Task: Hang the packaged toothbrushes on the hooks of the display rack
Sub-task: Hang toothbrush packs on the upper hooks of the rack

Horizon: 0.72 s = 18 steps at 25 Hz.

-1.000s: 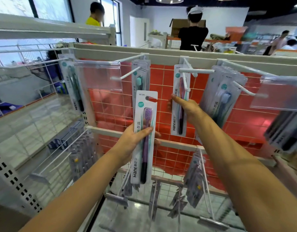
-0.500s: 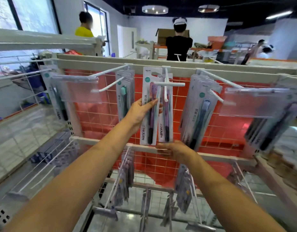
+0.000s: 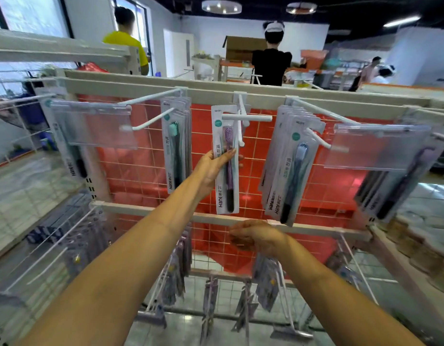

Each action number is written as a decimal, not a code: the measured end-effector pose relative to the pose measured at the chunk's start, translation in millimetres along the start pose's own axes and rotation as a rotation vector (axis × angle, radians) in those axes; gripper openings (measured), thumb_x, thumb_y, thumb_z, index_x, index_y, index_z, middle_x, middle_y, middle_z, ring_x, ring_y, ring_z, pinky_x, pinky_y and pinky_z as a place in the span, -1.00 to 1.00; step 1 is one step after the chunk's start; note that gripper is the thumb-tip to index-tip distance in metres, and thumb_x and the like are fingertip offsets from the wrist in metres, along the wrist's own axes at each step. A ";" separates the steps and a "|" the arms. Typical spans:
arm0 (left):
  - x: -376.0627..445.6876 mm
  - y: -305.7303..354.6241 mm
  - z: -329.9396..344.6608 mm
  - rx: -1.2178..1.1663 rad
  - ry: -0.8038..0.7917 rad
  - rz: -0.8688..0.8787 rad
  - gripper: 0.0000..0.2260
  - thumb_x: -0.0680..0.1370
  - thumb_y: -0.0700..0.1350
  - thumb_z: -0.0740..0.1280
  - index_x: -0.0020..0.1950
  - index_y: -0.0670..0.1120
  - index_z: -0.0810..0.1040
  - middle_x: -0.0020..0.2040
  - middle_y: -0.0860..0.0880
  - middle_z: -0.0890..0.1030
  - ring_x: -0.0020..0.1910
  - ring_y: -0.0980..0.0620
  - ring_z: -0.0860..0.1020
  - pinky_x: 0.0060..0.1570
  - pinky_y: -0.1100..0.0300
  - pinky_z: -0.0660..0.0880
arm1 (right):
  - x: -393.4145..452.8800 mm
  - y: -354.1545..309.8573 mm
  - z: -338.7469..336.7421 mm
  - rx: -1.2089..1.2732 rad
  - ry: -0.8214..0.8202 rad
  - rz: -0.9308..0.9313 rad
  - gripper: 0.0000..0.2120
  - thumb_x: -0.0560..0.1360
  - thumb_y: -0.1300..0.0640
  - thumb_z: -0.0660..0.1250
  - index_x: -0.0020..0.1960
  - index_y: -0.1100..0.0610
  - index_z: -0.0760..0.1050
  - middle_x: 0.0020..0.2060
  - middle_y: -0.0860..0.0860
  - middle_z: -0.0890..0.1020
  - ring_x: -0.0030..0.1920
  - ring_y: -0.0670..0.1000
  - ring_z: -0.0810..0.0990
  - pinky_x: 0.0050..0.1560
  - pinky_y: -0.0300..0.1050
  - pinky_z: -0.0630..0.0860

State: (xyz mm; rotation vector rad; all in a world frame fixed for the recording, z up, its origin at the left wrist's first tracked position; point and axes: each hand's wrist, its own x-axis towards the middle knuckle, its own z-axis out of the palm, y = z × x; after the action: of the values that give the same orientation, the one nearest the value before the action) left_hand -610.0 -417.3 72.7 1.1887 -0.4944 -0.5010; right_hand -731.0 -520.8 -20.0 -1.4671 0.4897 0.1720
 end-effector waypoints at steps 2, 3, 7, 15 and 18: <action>3.6 1.3 -0.2 0.027 -0.001 -0.011 -0.68 0.51 -0.16 0.34 0.24 -0.21 0.47 0.00 -0.14 0.63 -0.02 -0.07 0.62 0.17 -0.03 0.51 | -4.2 -1.9 2.7 -0.097 -0.010 -0.022 -0.92 0.47 0.29 0.35 -0.04 0.19 0.56 -0.18 0.05 0.66 -0.12 0.01 0.63 0.06 -0.07 0.56; 6.3 1.2 -0.6 0.043 0.003 -0.011 -0.65 0.51 -0.15 0.35 0.26 -0.21 0.46 0.03 -0.16 0.63 0.02 -0.09 0.61 0.19 -0.04 0.50 | -6.2 -2.4 3.9 -0.145 -0.020 -0.028 -0.93 0.48 0.29 0.34 -0.04 0.18 0.55 -0.17 0.04 0.65 -0.13 0.00 0.62 0.06 -0.07 0.55; 13.9 -0.4 -2.7 0.045 -0.036 0.010 -0.66 0.50 -0.15 0.36 0.25 -0.19 0.48 0.05 -0.11 0.64 0.10 -0.07 0.60 0.24 -0.03 0.45 | -11.3 -1.6 3.6 -0.234 -0.067 -0.034 -0.91 0.49 0.28 0.34 -0.09 0.11 0.55 -0.18 0.02 0.63 -0.14 -0.02 0.61 0.07 -0.08 0.55; 14.9 -4.4 14.2 0.230 -0.119 0.089 -0.87 0.54 -0.11 0.30 0.06 -0.08 0.54 -0.03 -0.11 0.67 0.01 -0.04 0.63 0.08 0.10 0.53 | -14.5 11.5 -2.2 -0.628 0.005 -0.112 -0.87 0.48 0.22 0.36 0.03 0.13 0.54 -0.04 0.06 0.62 -0.04 0.00 0.57 0.06 -0.08 0.54; 23.5 -3.4 10.0 0.324 -0.090 0.084 -0.77 0.54 -0.03 0.30 0.13 -0.12 0.55 0.01 -0.12 0.68 0.05 -0.03 0.63 0.09 0.12 0.49 | -18.2 18.6 -1.9 -0.818 -0.016 -0.130 -0.76 0.50 0.19 0.34 0.16 0.16 0.51 0.11 0.07 0.60 0.04 -0.03 0.57 0.06 -0.24 0.52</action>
State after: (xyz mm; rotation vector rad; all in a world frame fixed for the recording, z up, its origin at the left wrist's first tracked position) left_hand -597.9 -440.0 74.7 1.4524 -0.7193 -0.4127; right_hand -755.1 -517.2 -29.3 -2.2868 0.3147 0.3013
